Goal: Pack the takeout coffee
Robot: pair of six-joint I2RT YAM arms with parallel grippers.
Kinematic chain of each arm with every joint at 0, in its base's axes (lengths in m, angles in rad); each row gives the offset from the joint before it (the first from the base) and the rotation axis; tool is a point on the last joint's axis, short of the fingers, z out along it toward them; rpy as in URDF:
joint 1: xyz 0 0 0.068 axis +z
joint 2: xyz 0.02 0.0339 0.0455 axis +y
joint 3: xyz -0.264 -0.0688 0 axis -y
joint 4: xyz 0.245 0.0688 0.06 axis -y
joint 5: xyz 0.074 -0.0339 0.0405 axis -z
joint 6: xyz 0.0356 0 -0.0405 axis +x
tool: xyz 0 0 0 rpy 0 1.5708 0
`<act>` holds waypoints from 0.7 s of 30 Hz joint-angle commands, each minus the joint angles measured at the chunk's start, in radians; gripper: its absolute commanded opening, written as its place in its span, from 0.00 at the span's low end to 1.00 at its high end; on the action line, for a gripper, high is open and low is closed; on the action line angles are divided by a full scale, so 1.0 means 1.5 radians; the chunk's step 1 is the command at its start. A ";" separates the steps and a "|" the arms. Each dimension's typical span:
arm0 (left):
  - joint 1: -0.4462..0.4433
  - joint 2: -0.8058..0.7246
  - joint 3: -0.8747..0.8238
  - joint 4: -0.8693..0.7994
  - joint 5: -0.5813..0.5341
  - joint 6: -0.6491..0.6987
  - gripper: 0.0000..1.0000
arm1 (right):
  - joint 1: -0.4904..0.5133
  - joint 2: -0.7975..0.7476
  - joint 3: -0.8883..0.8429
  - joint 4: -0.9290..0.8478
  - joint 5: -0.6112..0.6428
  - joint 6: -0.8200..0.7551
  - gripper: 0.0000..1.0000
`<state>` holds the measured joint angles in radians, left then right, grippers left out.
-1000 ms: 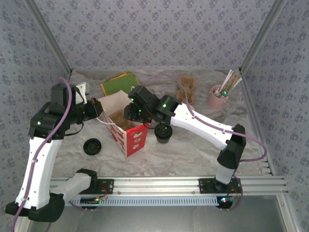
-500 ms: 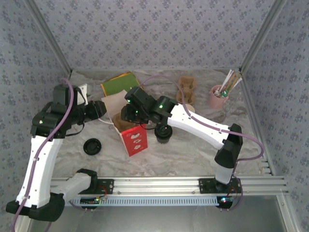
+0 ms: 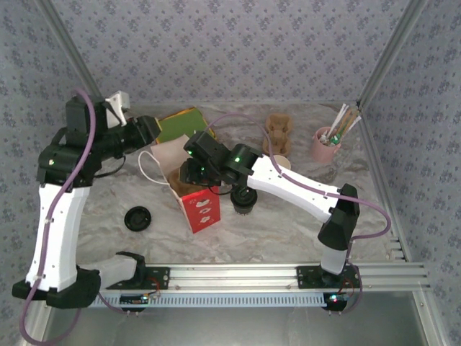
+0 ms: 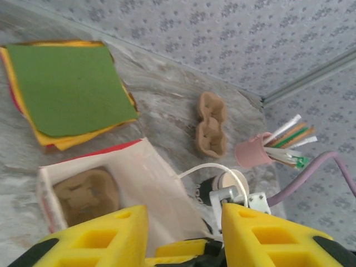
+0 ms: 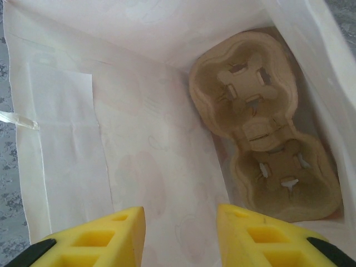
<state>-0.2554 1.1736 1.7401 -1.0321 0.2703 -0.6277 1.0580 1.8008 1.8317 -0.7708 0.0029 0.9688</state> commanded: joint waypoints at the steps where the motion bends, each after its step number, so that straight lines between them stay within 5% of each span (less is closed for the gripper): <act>1: -0.012 0.021 -0.044 0.085 0.089 -0.079 0.37 | -0.004 0.003 0.021 -0.018 0.002 -0.015 0.39; 7: -0.027 0.053 -0.102 0.180 0.147 -0.157 0.36 | -0.006 0.000 0.018 -0.020 0.003 -0.017 0.39; 21: -0.083 0.114 -0.076 0.185 0.125 -0.135 0.38 | -0.008 0.001 0.018 -0.019 0.001 -0.018 0.39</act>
<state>-0.3691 1.3396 1.5810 -0.7818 0.4492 -0.8318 1.0492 1.8008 1.8317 -0.7780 0.0029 0.9539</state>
